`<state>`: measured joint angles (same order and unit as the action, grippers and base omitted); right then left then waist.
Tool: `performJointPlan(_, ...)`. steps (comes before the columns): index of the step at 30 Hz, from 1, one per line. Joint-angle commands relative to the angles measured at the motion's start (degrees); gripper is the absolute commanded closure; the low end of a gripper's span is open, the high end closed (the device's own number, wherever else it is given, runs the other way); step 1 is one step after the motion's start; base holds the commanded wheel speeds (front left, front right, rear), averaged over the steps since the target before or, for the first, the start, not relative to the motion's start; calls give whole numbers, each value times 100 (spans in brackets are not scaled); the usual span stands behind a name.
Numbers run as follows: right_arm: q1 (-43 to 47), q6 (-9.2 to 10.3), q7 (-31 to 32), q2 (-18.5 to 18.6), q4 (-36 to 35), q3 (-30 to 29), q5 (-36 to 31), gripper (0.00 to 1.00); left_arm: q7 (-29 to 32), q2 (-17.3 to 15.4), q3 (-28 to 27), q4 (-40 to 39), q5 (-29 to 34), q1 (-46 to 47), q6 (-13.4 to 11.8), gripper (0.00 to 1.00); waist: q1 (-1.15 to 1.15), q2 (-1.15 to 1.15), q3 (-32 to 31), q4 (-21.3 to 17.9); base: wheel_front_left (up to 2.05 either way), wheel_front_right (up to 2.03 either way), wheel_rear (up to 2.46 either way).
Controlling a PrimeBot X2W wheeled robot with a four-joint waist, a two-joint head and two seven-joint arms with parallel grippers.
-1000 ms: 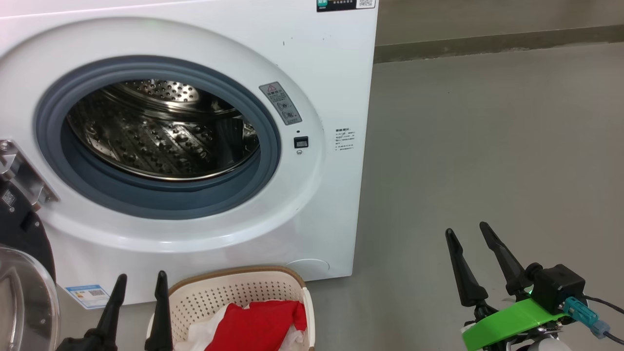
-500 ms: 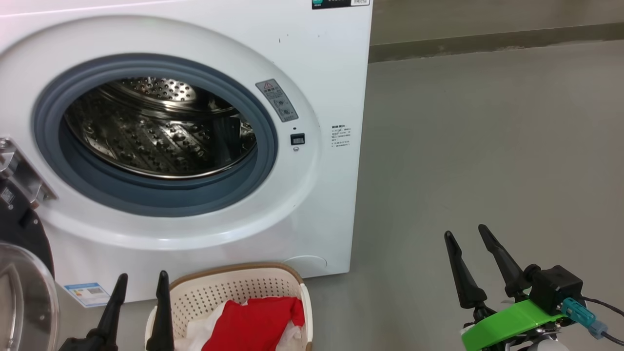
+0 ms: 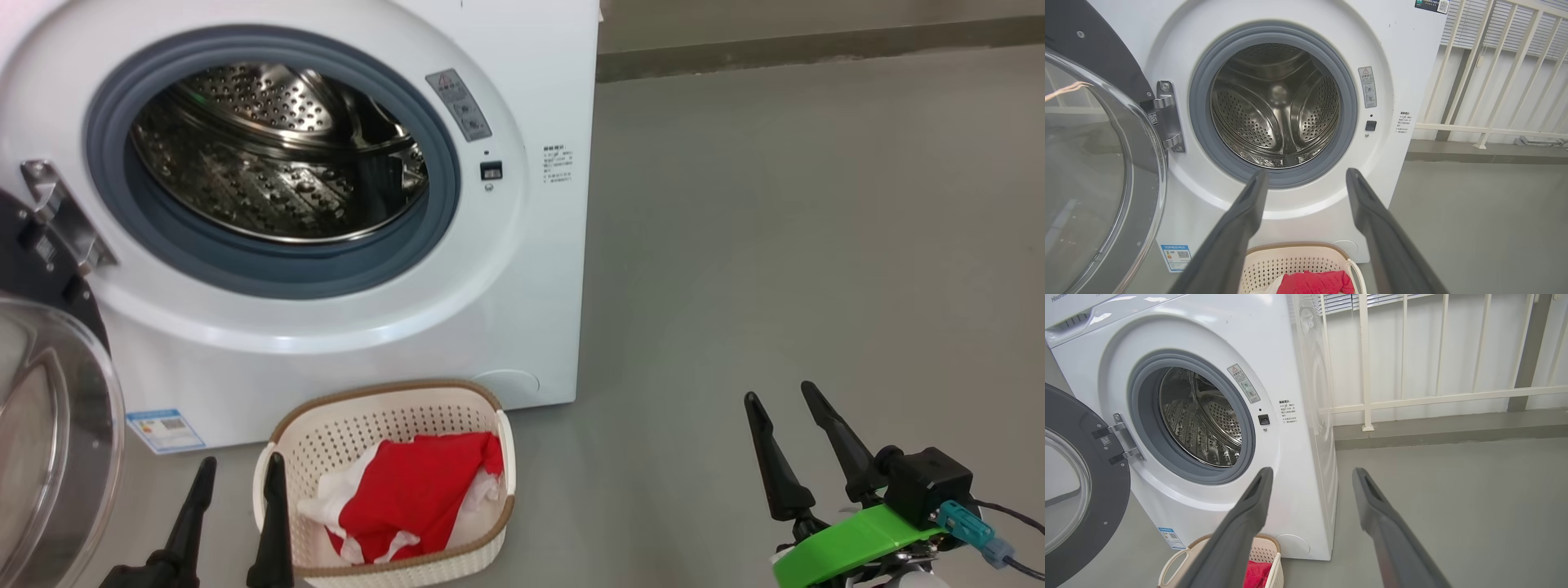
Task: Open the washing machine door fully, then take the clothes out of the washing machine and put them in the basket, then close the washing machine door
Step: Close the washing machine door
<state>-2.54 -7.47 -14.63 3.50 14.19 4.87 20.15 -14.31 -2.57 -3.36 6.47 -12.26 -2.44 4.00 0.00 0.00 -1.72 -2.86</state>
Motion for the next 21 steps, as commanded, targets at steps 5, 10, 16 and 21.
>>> performJointPlan(5,-167,-2,-37,30,-101,136,-34,0,-69,-36,-168,-105,29,106,-74,0,0,0,15,4,-80,80,0)
performJointPlan(10,-187,-2,-37,26,-91,143,-39,0,-69,-35,-171,-86,51,114,-126,0,0,0,23,0,-15,15,0)
performJointPlan(16,-206,-2,-37,57,-90,198,-39,0,-69,-34,-162,-73,66,109,-182,0,0,0,23,7,0,0,0)
performJointPlan(21,-187,-2,-37,91,-96,189,-53,0,-69,-34,-166,-65,98,110,-265,0,0,0,30,65,0,0,0)
